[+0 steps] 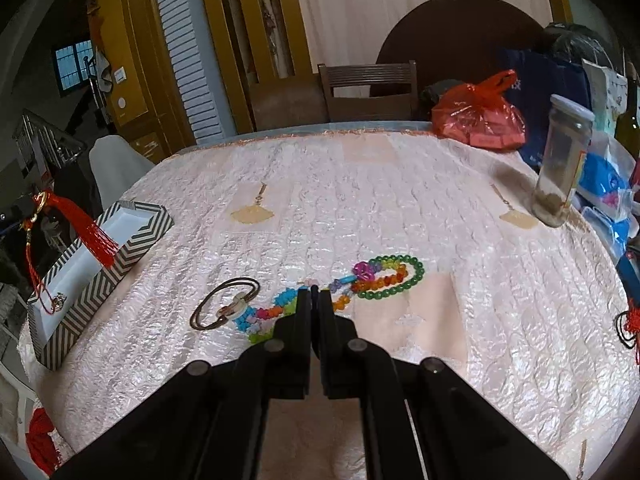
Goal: Organize jewelry
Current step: 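Carry the red tassel knot with the left tool over the white tray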
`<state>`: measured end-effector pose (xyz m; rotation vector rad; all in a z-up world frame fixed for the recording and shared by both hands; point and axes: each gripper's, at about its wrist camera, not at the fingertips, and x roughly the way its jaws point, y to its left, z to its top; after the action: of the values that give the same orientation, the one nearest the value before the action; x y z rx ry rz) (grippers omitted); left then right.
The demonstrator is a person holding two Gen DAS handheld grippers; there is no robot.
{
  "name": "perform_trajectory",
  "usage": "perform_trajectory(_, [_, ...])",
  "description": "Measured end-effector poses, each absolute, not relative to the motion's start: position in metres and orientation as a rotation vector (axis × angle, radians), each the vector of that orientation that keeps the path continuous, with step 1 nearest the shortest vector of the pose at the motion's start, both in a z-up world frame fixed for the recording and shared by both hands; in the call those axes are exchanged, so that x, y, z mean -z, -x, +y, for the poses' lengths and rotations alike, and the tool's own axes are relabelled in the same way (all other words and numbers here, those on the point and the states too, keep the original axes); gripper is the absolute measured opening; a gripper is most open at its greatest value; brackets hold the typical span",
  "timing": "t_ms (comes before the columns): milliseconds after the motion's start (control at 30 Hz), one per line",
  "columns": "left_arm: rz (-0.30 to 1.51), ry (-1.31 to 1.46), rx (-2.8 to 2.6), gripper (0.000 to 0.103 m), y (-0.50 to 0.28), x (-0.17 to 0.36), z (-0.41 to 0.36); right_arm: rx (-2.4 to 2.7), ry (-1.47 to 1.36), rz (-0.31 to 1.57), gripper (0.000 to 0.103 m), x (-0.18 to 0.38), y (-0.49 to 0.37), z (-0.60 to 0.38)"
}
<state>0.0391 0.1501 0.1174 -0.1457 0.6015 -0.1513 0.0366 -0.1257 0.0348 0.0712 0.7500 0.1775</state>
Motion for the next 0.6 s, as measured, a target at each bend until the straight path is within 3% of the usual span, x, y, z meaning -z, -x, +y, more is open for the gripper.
perform_trajectory(500, [0.609,0.171,0.039,0.035,-0.037,-0.109,0.221,-0.209,-0.048,0.772,0.003,-0.037,-0.042,-0.101])
perform_trajectory(600, [0.654,0.177,0.041,0.041,-0.040,-0.093,0.221,-0.218,-0.042,0.778,0.003,-0.035,-0.044,-0.093])
